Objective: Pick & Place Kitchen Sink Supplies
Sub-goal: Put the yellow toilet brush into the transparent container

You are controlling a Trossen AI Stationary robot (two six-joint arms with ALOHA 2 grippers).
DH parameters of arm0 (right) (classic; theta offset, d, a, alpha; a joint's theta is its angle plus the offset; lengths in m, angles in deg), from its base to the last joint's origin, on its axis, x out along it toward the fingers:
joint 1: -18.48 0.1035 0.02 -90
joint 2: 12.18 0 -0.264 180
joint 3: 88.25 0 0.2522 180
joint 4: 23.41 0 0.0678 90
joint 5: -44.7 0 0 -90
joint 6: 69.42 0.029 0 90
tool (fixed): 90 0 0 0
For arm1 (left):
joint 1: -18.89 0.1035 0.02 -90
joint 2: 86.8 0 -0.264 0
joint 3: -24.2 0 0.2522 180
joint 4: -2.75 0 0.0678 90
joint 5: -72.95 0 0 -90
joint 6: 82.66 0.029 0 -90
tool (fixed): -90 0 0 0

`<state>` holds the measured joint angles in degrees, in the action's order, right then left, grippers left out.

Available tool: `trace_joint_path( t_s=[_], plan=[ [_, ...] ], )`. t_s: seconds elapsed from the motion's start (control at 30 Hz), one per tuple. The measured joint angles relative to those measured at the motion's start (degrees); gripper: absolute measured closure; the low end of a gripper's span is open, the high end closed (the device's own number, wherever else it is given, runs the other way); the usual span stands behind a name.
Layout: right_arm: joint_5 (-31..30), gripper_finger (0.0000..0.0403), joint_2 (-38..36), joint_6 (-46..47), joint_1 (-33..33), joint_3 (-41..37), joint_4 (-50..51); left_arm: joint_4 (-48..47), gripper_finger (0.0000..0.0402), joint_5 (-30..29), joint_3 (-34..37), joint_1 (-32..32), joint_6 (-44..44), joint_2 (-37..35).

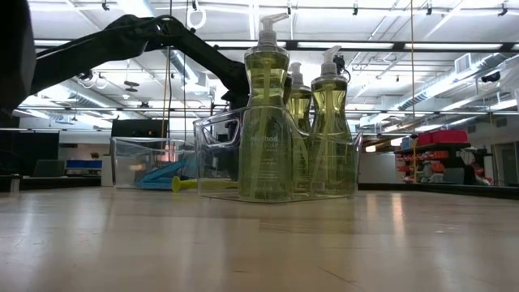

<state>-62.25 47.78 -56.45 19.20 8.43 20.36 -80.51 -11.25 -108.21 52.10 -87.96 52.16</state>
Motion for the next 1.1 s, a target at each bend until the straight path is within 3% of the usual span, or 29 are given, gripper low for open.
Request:
trace_joint_path(
  t_s=[0.33,0.63,1.1],
  plan=[
    [-0.02,0.0117,0.0,0.0,0.01,0.0,-0.51,0.08,0.0396,-0.63,-0.07,-0.06,0.3,-0.54],
    [0.0,0.0117,0.0,0.0,0.0,0.0,-0.59,-0.13,0.0398,-1.49,-0.07,0.11,0.07,-0.34],
    [0.09,0.0117,0.01,0.0,0.01,0.0,-0.56,-2.02,0.0367,-0.85,0.09,-0.31,2.91,-1.41]
  ],
)
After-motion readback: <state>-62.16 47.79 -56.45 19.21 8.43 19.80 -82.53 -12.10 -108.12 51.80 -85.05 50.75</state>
